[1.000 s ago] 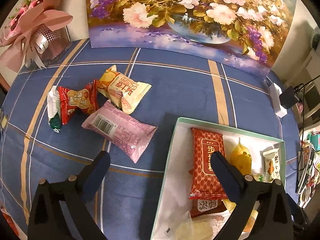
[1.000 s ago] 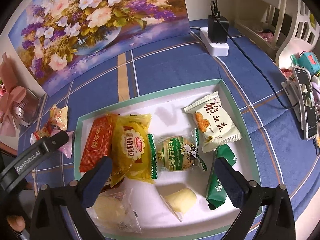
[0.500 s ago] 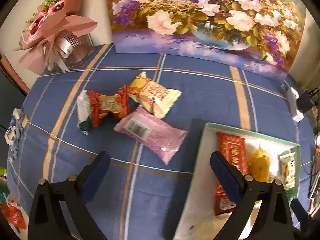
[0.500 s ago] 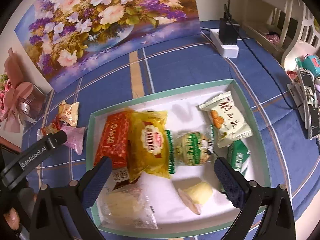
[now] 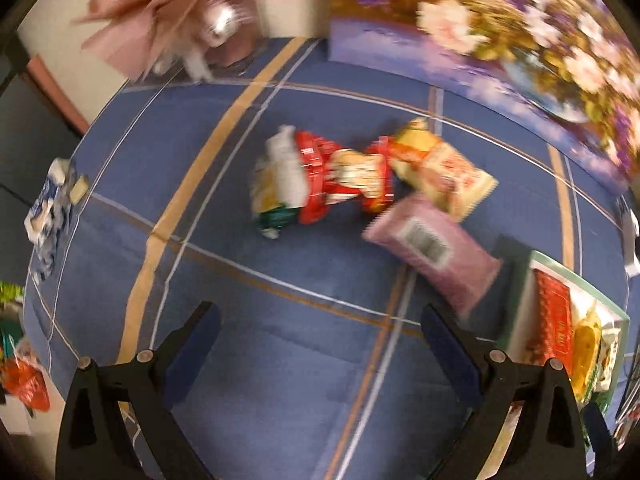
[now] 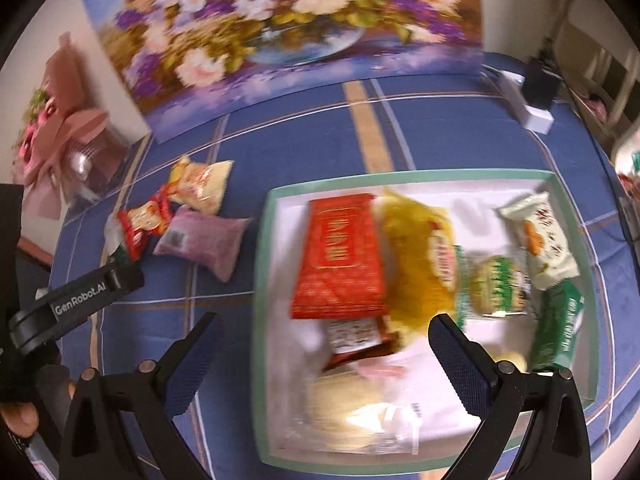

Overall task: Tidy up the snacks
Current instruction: 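Withdraw both tools from the tray toward the remaining snacks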

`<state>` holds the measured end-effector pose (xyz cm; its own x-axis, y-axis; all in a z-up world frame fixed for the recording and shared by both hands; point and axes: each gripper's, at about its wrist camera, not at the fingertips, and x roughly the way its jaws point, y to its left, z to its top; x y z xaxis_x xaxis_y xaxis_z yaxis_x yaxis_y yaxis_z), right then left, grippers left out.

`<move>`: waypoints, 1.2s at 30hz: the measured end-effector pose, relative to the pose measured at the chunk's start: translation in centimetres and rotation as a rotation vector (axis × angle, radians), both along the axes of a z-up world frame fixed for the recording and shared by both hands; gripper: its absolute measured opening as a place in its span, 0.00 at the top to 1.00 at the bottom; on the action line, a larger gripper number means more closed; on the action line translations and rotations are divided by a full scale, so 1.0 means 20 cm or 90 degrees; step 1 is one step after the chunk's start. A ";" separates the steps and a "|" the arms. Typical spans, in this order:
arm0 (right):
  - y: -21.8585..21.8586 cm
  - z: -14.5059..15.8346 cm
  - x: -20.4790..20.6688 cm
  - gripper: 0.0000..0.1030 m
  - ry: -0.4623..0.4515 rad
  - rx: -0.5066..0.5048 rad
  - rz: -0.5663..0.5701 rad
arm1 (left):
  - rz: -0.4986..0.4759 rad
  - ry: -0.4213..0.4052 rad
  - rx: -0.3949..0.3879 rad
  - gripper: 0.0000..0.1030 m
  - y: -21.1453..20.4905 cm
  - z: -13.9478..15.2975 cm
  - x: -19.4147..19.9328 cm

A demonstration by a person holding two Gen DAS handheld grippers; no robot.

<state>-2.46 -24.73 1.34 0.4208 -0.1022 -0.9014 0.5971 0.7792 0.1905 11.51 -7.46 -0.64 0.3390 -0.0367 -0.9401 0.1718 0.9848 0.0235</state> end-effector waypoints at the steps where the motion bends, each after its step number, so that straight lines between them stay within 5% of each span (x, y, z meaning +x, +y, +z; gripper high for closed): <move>1: 0.02 0.00 0.01 0.00 0.000 -0.005 0.007 | 0.007 0.004 -0.003 0.03 0.03 -0.01 0.01; 26: 0.42 -0.08 0.29 0.01 0.008 -0.035 0.107 | 0.092 0.009 -0.044 0.03 0.49 -0.01 0.18; 36: 0.37 -0.07 0.32 0.17 -0.031 -0.029 0.102 | 0.095 0.037 -0.101 0.03 0.49 -0.12 0.27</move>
